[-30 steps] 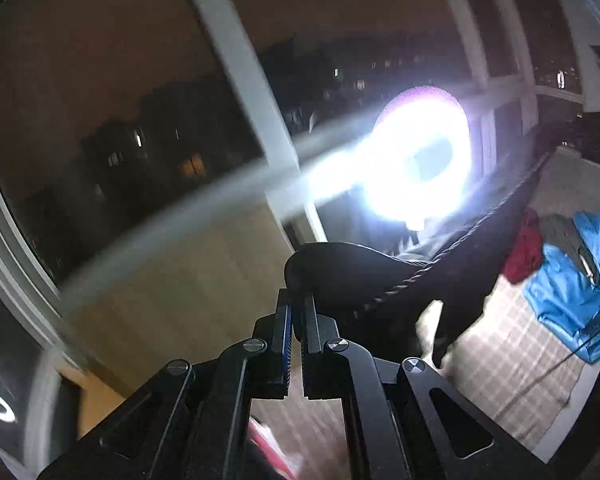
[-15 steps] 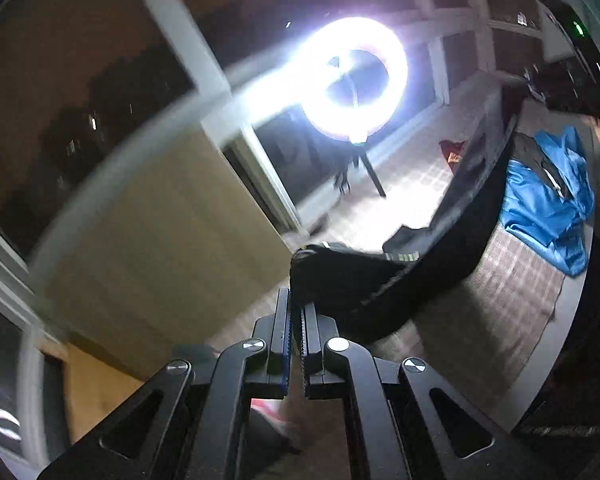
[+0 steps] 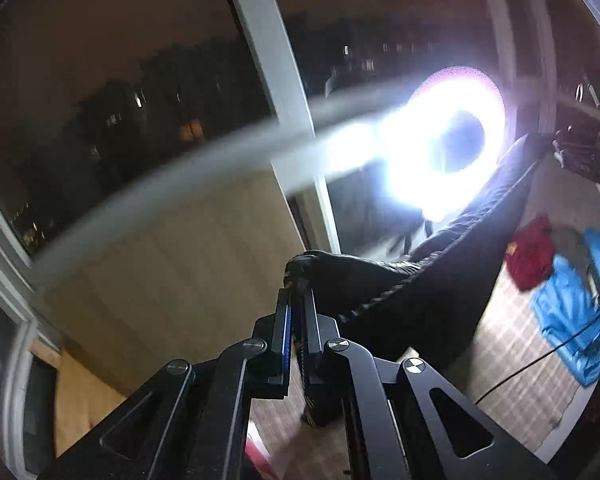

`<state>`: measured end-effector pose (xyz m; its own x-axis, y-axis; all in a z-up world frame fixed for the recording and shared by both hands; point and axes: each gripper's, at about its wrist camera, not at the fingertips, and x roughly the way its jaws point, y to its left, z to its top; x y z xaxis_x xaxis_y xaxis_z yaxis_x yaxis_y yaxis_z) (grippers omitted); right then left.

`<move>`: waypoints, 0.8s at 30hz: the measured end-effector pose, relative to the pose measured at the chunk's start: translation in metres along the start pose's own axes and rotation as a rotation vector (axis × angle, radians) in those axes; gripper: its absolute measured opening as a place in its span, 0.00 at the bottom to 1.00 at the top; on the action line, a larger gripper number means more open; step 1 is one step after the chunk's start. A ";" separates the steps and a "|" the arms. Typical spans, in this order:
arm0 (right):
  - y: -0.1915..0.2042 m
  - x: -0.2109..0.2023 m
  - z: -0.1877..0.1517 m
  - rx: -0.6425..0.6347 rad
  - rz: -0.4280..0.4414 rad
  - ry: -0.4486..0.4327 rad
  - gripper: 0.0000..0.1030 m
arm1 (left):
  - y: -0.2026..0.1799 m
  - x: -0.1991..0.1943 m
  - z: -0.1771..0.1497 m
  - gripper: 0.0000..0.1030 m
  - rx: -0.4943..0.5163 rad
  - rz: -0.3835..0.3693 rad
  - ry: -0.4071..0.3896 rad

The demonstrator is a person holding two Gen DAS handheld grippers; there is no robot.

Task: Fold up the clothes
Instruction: 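Lay the black garment flat on the rug with both tools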

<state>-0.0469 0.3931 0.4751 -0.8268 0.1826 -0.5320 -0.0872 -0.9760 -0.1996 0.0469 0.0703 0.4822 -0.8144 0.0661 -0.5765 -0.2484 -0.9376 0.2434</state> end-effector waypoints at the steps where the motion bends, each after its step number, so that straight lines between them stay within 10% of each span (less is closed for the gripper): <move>1: -0.003 -0.016 0.000 0.002 0.008 -0.026 0.04 | -0.003 -0.016 -0.005 0.03 0.008 0.001 -0.018; 9: 0.018 -0.087 -0.132 -0.019 0.124 -0.010 0.04 | -0.059 -0.054 -0.129 0.03 0.049 -0.048 0.054; 18: 0.094 -0.006 -0.409 0.008 0.216 0.490 0.04 | -0.143 0.028 -0.391 0.04 -0.120 -0.236 0.516; 24: 0.115 -0.007 -0.460 -0.056 0.194 0.523 0.04 | -0.158 0.022 -0.431 0.10 -0.122 -0.203 0.581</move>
<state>0.2047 0.3343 0.0777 -0.4375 0.0490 -0.8979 0.0808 -0.9923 -0.0935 0.2936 0.0730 0.0949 -0.3311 0.0828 -0.9399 -0.2790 -0.9602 0.0137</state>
